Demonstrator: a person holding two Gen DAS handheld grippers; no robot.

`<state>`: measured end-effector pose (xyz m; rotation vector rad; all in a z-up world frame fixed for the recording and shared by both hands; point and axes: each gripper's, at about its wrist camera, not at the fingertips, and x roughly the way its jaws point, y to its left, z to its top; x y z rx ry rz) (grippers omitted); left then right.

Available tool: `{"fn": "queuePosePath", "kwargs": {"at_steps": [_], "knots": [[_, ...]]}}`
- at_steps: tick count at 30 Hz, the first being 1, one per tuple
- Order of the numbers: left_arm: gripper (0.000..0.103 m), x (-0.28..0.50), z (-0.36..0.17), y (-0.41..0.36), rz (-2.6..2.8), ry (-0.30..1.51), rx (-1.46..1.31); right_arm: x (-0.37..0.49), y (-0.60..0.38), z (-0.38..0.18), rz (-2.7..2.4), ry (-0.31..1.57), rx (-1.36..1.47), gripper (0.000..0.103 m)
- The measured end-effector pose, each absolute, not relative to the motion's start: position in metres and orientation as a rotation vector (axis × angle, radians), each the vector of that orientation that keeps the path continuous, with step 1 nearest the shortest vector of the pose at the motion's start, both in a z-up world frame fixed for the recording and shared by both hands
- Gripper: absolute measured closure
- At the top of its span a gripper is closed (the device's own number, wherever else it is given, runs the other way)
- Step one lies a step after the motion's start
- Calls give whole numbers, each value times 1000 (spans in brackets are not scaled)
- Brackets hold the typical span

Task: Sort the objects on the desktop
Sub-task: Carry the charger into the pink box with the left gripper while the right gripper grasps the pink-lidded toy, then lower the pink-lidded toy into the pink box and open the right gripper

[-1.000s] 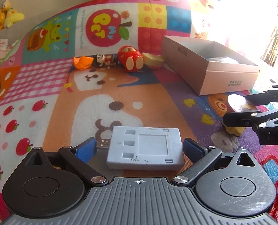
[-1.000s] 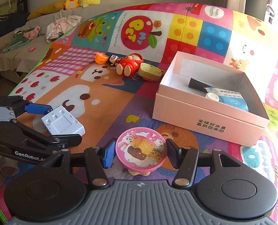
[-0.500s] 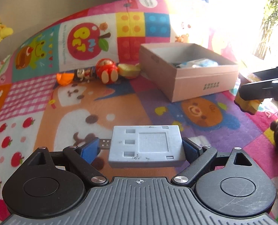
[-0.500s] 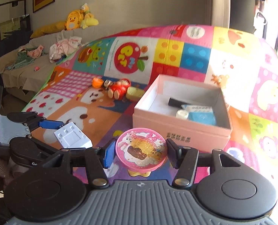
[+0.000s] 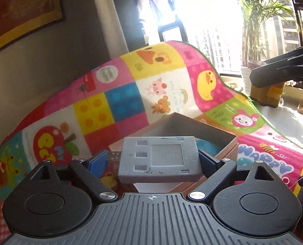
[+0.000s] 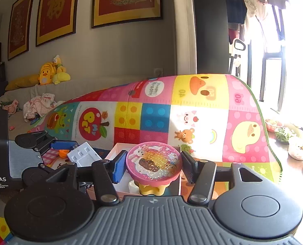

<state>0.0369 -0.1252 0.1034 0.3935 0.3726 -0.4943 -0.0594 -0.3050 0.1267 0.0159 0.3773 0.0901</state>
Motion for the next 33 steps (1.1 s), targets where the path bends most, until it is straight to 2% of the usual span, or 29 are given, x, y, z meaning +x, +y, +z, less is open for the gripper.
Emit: {"fn": "queuePosePath", "kwargs": {"at_steps": [4, 8, 12, 16, 22, 24, 28, 33], "knots": [[8, 69, 95, -130, -517, 367, 443, -37, -311, 112, 77, 428, 22, 47], [5, 89, 89, -114, -553, 423, 342, -12, -310, 110, 90, 483, 23, 47], [2, 78, 86, -86, -551, 462, 193, 13, -310, 120, 102, 519, 40, 47], [2, 55, 73, -66, -506, 492, 165, 56, -304, 127, 115, 580, 54, 47], [1, 40, 54, -30, -405, 544, 128, 135, -288, 106, 37, 669, 20, 46], [1, 38, 49, -12, -357, 558, 98, 152, -287, 99, -3, 699, 16, 38], [0, 45, 34, 25, -209, 605, 43, 160, -279, 97, -16, 722, 13, 38], [0, 56, 17, 57, -84, 633, -49, 157, -225, 97, 88, 745, -44, 30]]}}
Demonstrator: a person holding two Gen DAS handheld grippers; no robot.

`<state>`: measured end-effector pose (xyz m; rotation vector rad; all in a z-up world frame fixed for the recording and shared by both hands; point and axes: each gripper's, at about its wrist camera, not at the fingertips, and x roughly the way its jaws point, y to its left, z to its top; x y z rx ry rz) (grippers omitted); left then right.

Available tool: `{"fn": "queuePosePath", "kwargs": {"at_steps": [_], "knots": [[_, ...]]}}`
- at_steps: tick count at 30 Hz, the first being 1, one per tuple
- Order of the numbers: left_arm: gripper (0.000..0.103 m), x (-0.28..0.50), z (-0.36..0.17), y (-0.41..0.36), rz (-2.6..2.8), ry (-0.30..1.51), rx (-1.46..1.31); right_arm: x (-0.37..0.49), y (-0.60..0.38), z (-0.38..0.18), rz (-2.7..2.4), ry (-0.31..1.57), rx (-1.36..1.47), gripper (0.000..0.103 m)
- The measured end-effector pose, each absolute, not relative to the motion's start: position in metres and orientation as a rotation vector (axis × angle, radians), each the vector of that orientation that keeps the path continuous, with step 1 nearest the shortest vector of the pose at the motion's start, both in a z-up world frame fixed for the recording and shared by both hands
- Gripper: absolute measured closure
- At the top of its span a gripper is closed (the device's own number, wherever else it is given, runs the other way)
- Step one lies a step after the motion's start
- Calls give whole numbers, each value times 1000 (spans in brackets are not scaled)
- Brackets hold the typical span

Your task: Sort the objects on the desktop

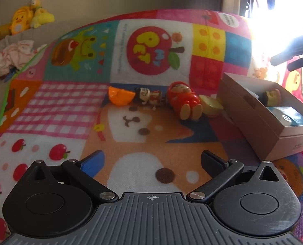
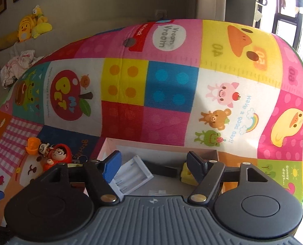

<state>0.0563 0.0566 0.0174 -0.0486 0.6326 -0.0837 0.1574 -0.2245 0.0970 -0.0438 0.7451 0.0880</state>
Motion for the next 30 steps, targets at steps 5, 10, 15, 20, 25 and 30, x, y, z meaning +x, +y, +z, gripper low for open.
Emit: {"fn": "queuePosePath", "kwargs": {"at_steps": [5, 10, 15, 20, 25, 30], "knots": [[0, 50, 14, 64, -79, 614, -89, 169, -143, 83, 258, 828, -82, 28], [0, 40, 15, 62, -153, 594, -107, 208, -80, 50, 278, 947, -87, 26], [0, 30, 15, 59, -217, 588, -122, 242, -63, 16, 227, 1022, -103, 33], [0, 30, 13, 64, -235, 591, -165, 224, -56, 22, 329, 1059, -91, 51], [0, 27, 14, 63, -260, 590, -170, 176, -53, 55, 597, 1121, -58, 49], [0, 24, 14, 57, -285, 591, -151, 167, -66, 80, 444, 962, -187, 39]]}}
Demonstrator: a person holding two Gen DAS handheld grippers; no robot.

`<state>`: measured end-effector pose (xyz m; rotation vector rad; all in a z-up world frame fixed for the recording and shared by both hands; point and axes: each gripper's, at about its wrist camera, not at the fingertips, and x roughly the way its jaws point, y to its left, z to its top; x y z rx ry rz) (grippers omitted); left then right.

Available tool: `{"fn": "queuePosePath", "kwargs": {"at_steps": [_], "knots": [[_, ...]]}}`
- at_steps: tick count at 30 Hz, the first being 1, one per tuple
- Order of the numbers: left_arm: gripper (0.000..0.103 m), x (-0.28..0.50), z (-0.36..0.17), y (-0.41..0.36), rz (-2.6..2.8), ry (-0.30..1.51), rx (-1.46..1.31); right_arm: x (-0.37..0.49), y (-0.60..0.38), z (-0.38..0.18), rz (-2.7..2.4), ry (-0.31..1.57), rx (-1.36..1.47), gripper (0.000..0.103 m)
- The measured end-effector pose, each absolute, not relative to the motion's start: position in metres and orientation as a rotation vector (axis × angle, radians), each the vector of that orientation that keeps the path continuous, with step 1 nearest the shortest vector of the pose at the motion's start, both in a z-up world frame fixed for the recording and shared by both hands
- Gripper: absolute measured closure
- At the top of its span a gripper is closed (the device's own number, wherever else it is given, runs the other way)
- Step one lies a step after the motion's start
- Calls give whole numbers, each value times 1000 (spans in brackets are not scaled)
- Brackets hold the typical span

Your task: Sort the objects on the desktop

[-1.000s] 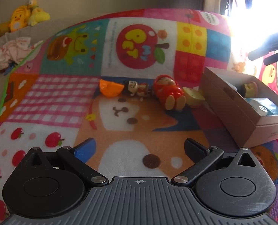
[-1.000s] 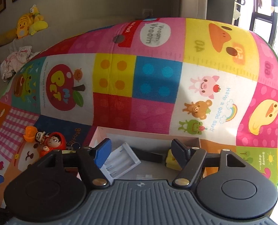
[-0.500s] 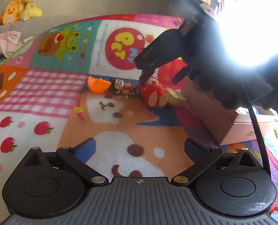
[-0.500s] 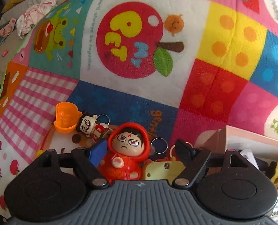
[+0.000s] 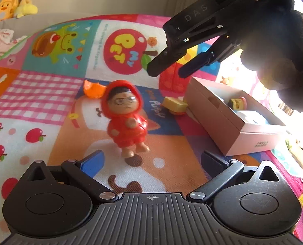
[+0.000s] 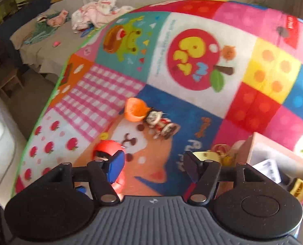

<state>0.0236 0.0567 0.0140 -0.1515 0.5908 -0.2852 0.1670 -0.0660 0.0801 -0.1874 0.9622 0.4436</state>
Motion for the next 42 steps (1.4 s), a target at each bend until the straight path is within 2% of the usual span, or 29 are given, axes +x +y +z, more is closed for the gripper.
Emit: {"fn": "queuePosePath", "kwargs": {"at_steps": [8, 10, 11, 13, 14, 17, 19, 20, 28, 33, 37, 39, 41, 42], "knots": [[0, 27, 12, 63, -274, 609, -197, 203, -64, 8, 243, 1024, -323, 33], [0, 28, 11, 66, -272, 615, -217, 205, -59, -3, 190, 1010, -394, 42], [0, 29, 11, 69, -272, 618, -230, 201, -57, -5, 167, 976, -441, 56], [0, 31, 9, 72, -276, 627, -258, 199, -60, 0, 171, 951, -447, 65], [0, 32, 9, 74, -277, 630, -271, 196, -64, 7, 171, 945, -415, 74], [0, 33, 8, 77, -272, 636, -292, 178, -79, 31, 217, 926, -306, 76], [0, 32, 8, 77, -272, 633, -287, 160, -89, 48, 268, 922, -228, 79], [0, 31, 8, 76, -272, 630, -280, 151, -94, 55, 294, 920, -190, 84], [0, 30, 10, 72, -261, 624, -249, 81, -132, 83, 448, 956, 39, 84], [0, 29, 10, 69, -236, 626, -228, 48, -152, 56, 263, 959, -63, 84], [0, 31, 9, 66, -220, 645, -207, 27, -185, 43, 162, 947, 12, 79], [0, 32, 8, 64, -211, 650, -196, 13, -195, 39, 172, 927, 80, 54], [0, 32, 8, 63, -194, 653, -186, -6, -196, 31, 197, 884, 126, 40], [0, 32, 8, 62, -184, 654, -182, -13, -192, 26, 205, 860, 118, 37]]}}
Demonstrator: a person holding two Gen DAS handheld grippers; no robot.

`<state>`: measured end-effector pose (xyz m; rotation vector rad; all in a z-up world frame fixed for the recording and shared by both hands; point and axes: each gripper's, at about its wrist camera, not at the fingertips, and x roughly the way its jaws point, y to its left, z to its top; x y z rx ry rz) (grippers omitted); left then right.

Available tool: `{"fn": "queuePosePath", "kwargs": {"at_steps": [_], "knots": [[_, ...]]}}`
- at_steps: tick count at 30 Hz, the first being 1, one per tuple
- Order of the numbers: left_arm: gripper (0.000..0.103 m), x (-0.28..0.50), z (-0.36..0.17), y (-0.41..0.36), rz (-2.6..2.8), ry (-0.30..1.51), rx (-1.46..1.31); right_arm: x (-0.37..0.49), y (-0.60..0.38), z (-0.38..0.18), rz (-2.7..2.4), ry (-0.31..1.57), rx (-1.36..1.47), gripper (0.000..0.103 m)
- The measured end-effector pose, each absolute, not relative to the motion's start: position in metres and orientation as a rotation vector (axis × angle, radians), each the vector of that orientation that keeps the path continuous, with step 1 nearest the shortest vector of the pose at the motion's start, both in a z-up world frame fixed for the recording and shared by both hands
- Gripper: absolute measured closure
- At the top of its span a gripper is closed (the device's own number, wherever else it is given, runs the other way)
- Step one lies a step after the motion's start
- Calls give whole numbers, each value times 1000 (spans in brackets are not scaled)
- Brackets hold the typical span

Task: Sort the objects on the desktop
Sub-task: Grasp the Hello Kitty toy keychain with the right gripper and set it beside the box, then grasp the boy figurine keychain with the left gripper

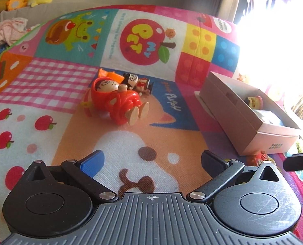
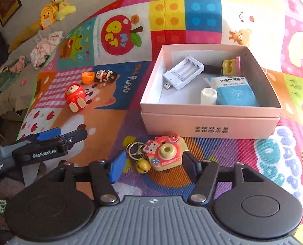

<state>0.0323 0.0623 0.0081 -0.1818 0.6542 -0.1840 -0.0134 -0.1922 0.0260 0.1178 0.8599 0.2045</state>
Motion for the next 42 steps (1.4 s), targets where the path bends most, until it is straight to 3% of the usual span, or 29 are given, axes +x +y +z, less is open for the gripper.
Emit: {"fn": "queuePosePath", "kwargs": {"at_steps": [4, 6, 15, 17, 19, 26, 29, 32, 33, 42], "knots": [[0, 33, 15, 61, -119, 619, -152, -32, -170, 3, 152, 777, -47, 29], [0, 40, 23, 61, -83, 596, -129, -37, -163, -5, 134, 737, -119, 19], [0, 115, 61, 61, -27, 558, -122, -50, -156, -22, 172, 650, -143, 5], [5, 131, 60, 50, -85, 577, -76, -51, -159, -20, 179, 638, -121, 3], [27, 144, 52, 36, -136, 608, -6, -51, -161, -20, 184, 638, -106, 2], [13, 195, 23, 20, -75, 717, 139, -47, -163, -23, 204, 664, -78, 0], [13, 215, 18, 17, -123, 777, 158, -42, -165, -25, 209, 697, -58, 0], [24, 225, 12, 8, -145, 802, 222, -38, -168, -27, 204, 723, -30, 0], [37, 225, 10, 4, -134, 801, 259, -37, -169, -27, 201, 727, -24, 0], [38, 137, 36, -15, -310, 711, 298, -37, -171, -28, 198, 719, -19, 0]]}}
